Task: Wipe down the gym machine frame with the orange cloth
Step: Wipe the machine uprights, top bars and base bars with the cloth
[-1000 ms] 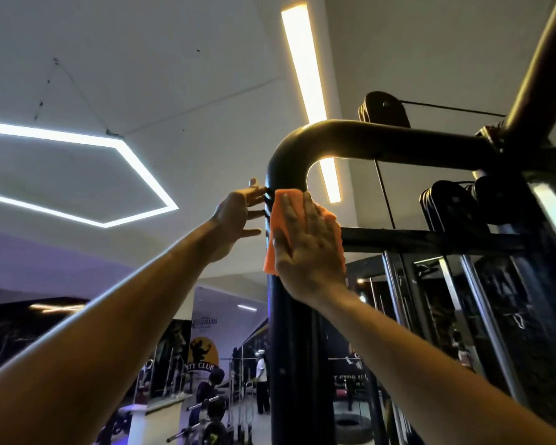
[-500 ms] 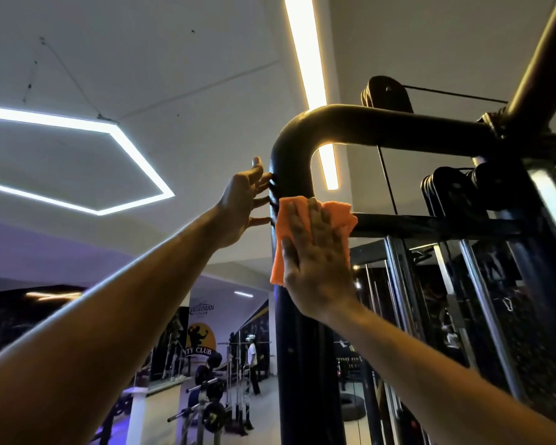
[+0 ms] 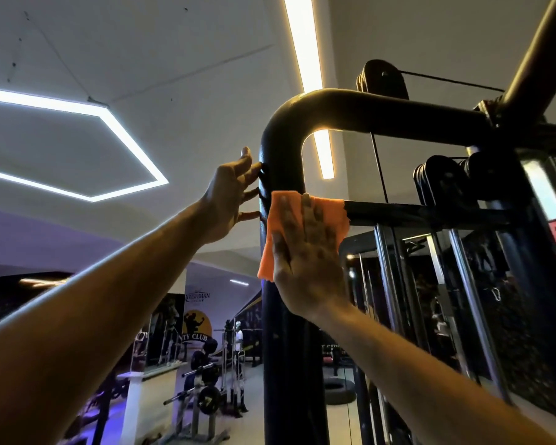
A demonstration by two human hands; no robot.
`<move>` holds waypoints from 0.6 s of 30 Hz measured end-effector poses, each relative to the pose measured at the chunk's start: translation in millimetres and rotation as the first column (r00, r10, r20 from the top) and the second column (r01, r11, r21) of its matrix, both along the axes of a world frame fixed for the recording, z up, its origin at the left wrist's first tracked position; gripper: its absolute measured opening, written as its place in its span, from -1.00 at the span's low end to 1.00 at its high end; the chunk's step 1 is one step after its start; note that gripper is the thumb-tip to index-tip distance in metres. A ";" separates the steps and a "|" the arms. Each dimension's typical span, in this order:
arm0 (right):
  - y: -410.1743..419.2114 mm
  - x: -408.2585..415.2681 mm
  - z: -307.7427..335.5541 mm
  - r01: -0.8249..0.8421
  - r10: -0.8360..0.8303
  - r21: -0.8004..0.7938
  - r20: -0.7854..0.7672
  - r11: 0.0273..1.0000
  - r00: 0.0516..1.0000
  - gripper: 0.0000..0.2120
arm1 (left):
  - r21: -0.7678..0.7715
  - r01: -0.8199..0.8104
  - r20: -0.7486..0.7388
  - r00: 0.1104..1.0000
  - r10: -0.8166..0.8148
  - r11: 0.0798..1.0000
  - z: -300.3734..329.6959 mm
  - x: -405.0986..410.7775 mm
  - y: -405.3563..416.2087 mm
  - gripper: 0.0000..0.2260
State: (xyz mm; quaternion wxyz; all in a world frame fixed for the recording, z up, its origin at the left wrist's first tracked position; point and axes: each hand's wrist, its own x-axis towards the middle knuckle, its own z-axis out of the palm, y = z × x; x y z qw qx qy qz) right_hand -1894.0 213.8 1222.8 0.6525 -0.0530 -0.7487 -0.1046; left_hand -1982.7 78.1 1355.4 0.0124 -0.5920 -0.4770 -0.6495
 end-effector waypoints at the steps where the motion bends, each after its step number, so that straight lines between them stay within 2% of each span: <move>1: 0.7 0.5 7.0 0.024 -0.024 -0.008 0.024 1.000 0.999 -0.41 | 0.005 -0.007 0.004 1.000 0.007 1.000 -0.9 0.6 0.5 -0.39; 3: -0.1 -3.7 38.0 0.050 -0.049 -0.024 0.029 0.998 0.998 -0.40 | -0.002 -0.015 0.002 1.000 0.015 1.000 -1.4 1.4 0.2 -0.39; 7: -6.9 -2.1 98.4 -0.033 0.035 -0.107 0.013 0.994 0.999 -0.42 | -0.024 -0.038 0.008 0.999 0.039 0.999 -3.2 5.5 -1.2 -0.37; 10: -8.2 -2.4 68.9 -0.110 0.108 -0.092 -0.027 0.990 0.994 -0.43 | -0.014 -0.064 0.025 0.998 0.064 0.998 -5.0 7.4 0.0 -0.37; 14: 6.6 -5.9 -4.3 -0.040 0.039 0.067 0.012 0.997 0.999 -0.40 | -0.024 -0.099 0.026 0.995 0.100 0.995 -17.1 10.0 0.6 -0.36; 18: -3.0 9.0 41.4 -0.063 0.063 -0.008 0.089 0.998 0.994 -0.40 | -0.067 -0.116 0.000 0.993 0.116 0.991 -22.8 8.8 -4.4 -0.35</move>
